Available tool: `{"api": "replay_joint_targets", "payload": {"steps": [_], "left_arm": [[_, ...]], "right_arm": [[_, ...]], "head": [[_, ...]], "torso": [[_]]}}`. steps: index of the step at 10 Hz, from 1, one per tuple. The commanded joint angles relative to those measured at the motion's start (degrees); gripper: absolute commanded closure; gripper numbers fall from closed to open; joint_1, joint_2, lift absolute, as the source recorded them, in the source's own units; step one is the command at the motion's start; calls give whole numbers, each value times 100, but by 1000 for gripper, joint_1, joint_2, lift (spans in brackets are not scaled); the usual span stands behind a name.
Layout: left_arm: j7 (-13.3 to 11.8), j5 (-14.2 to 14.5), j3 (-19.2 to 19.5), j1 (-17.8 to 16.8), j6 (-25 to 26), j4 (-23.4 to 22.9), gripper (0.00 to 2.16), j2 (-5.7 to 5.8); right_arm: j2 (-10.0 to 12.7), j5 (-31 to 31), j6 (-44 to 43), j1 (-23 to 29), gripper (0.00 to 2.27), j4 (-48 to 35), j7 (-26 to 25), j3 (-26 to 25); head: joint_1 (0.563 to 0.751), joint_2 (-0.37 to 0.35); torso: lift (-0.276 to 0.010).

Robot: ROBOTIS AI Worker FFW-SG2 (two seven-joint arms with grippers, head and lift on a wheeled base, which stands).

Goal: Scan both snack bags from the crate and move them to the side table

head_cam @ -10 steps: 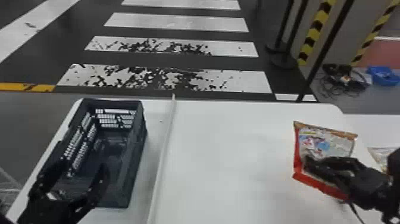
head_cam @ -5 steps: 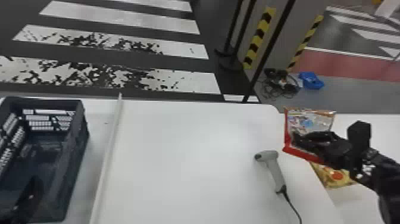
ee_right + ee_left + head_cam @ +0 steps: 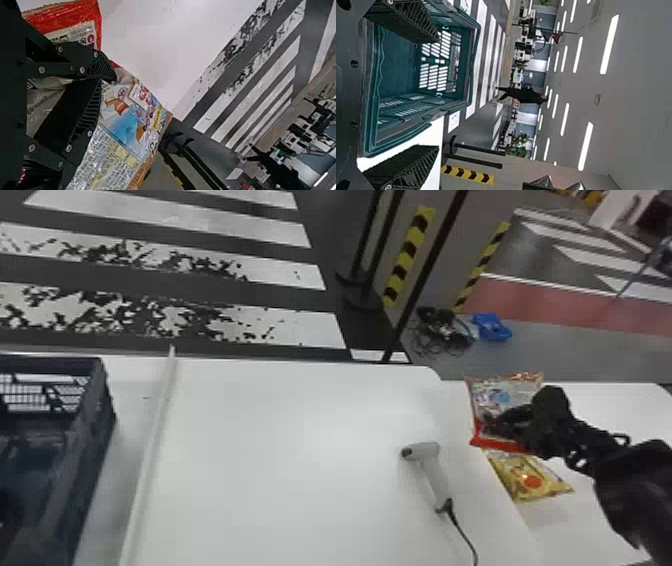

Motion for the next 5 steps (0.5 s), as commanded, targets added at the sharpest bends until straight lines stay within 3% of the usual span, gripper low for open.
{"api": "replay_joint_targets", "payload": {"steps": [1, 5], "left_arm": [[-1, 92, 0, -46, -29, 9, 39, 66], [-19, 215, 18, -63, -222, 44, 39, 127]], "right_arm": [[-17, 348, 103, -247, 2240, 372, -17, 98], [-176, 647, 472, -396, 2236, 706, -263, 256]], "head": [[695, -350], [695, -350]], "torso": [[-95], [-95]]}}
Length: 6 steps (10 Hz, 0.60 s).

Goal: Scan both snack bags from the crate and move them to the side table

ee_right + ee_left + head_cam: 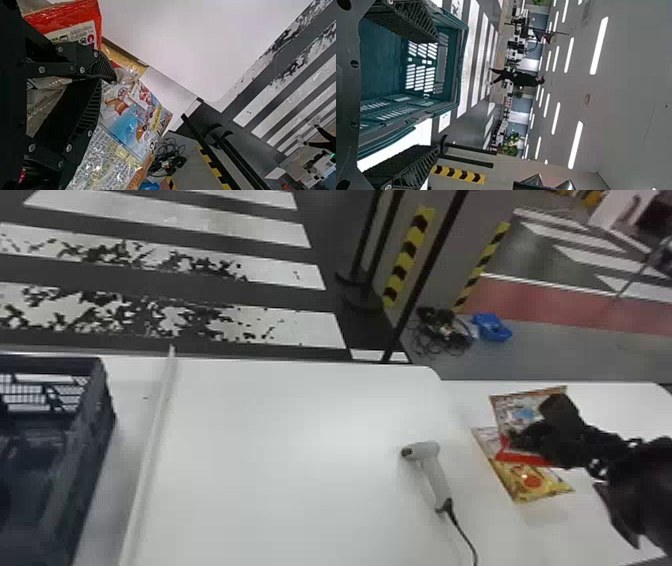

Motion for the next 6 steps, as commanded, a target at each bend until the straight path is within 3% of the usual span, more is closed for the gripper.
{"api": "replay_joint_targets", "payload": {"steps": [1, 2, 5, 6], "left_arm": [[-10, 8, 0, 8, -40, 26, 39, -8], [-19, 8, 0, 8, -40, 35, 39, -8], [-37, -1, 36, 148, -76, -115, 39, -35], [-37, -36, 44, 192, -93, -159, 39, -70]], "right_arm": [[-5, -109, -55, 59, 1521, 39, -62, 4], [-5, -127, -125, 147, -2, 39, -132, 4], [-22, -197, -301, 428, -2, -66, -360, -31], [-22, -496, -283, 1113, -2, -752, -413, -559]], "head": [[695, -350], [695, -350], [695, -350], [695, -350]], "torso": [[-95], [-95], [-95], [-95]]}}
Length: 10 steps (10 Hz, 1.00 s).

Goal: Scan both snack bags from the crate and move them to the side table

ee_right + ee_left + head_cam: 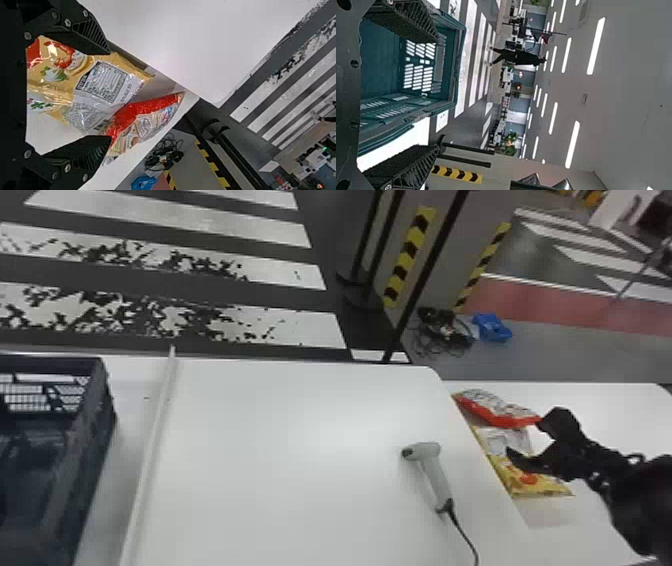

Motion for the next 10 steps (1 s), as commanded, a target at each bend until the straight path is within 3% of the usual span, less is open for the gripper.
{"api": "replay_joint_targets", "payload": {"steps": [1, 2, 3, 5, 7, 10], "left_arm": [[0, -80, 5, 46, 11, -66, 39, -63], [0, -107, -3, 55, 29, -101, 39, -72], [9, -133, -21, 55, 29, -145, 39, -90], [27, -221, -74, 64, 64, -225, 39, -116], [97, -327, -170, 64, 47, -251, 39, -125], [106, -327, -197, 46, 29, -260, 39, -116]], "right_arm": [[38, -667, 234, 1198, -2, -1291, -81, -810], [381, -983, 743, 2025, -2, -2442, -107, -1663], [768, -1449, 1200, 2692, 26, -3541, -116, -2208], [1752, -2029, 1921, 3545, 103, -5404, -221, -2814], [2728, -2451, 2132, 3826, 103, -6512, -230, -2814], [3563, -2812, 1833, 3809, 107, -6995, -309, -2322]], "head": [[695, -350], [695, -350], [695, -350], [695, -350], [695, -350], [695, -255]], "torso": [[-95], [-95], [-95], [-95], [-95], [-95]]}}
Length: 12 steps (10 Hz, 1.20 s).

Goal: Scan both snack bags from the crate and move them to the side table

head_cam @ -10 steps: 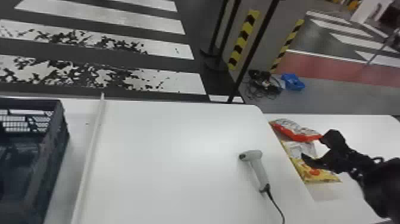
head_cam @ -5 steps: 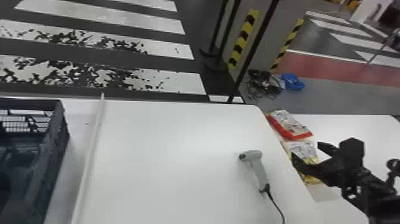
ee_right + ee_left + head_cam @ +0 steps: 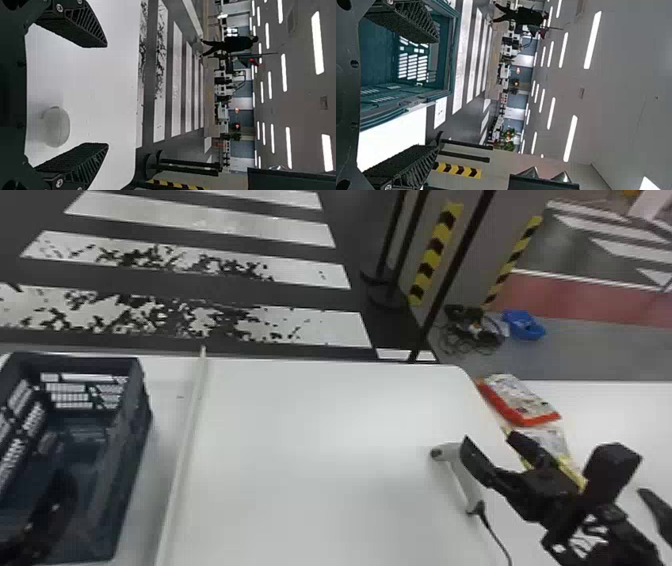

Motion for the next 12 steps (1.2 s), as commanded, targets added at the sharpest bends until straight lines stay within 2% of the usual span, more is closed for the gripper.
{"api": "replay_joint_targets", "payload": {"steps": [1, 2, 3, 5, 6, 8, 10, 12], "left_arm": [[23, 0, -105, -80, 13, 11, 39, 14], [76, -9, -220, -150, 30, 19, 39, 50], [278, -167, -378, -203, 136, 11, 36, 94], [428, -193, -597, -185, 241, -130, 36, 243], [533, -193, -738, -97, 452, -288, 39, 340], [612, -202, -896, 307, 417, -490, 43, 480], [727, -299, -949, 948, -480, -622, 43, 533], [727, -387, -879, 1370, -673, -745, 43, 524]], "right_arm": [[518, 44, -365, -85, 107, -123, -32, 449], [844, 308, -734, -129, 107, -106, -32, 801], [1072, 660, -1138, -103, 107, -70, -94, 1170], [1309, 1117, -2175, 187, 107, 44, -533, 1733], [1309, 1161, -2738, 433, 110, 88, -709, 1882], [1239, 967, -3757, 1057, 110, 88, -894, 1952], [1028, 791, -4250, 1681, 110, -35, -902, 1970], [879, 765, -4584, 2068, 110, -35, -955, 2040]], "head": [[695, -212], [695, -169], [695, -146], [695, -65], [695, -51], [695, -56], [695, -95], [695, -109]], "torso": [[-95], [-95], [-95], [-95], [-95], [-95], [-95], [-95]]}}
